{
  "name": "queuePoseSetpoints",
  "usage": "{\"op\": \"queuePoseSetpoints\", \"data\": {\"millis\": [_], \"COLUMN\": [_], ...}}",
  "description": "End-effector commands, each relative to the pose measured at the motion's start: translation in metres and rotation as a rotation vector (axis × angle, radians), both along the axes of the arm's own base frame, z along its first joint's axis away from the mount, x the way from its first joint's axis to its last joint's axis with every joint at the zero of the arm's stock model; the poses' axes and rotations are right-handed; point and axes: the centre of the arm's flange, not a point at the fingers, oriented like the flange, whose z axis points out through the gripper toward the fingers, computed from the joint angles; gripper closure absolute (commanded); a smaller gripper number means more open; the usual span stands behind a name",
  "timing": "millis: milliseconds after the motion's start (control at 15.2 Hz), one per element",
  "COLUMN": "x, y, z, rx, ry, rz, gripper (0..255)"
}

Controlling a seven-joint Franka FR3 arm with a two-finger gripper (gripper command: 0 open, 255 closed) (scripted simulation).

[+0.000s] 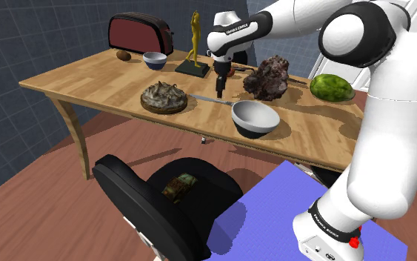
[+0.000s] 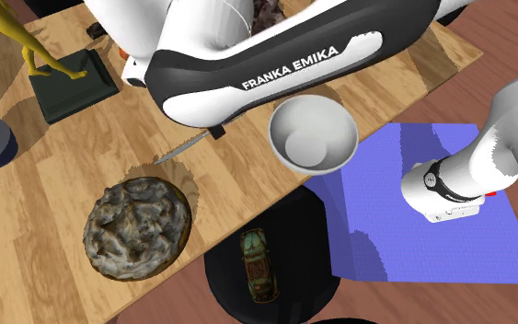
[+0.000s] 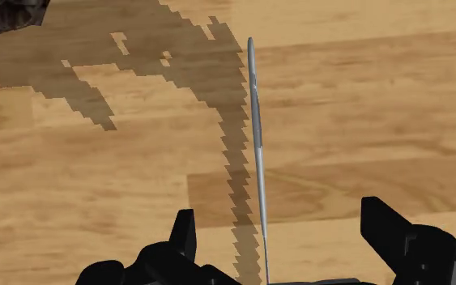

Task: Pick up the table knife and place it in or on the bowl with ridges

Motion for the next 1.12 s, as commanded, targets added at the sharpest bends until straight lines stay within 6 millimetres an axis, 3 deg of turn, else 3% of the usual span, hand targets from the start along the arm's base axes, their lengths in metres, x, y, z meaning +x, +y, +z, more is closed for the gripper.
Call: {"op": "queuePoseSetpoints", "data": {"millis": [0, 330, 858, 924, 1056], "x": [0.004, 0.001, 0.001, 0.001, 0.001], "y": [0.000, -0.004, -0.004, -0.004, -0.004], "z": [-0.008, -0.037, -0.037, -0.037, -0.037], "rx": [0.000, 0.000, 0.000, 0.000, 0.000], "ry": [-0.001, -0.001, -0.001, -0.001, -0.001], "rz": [0.009, 0.009, 0.009, 0.009, 0.009], "gripper": [0, 0, 0, 255, 255]}}
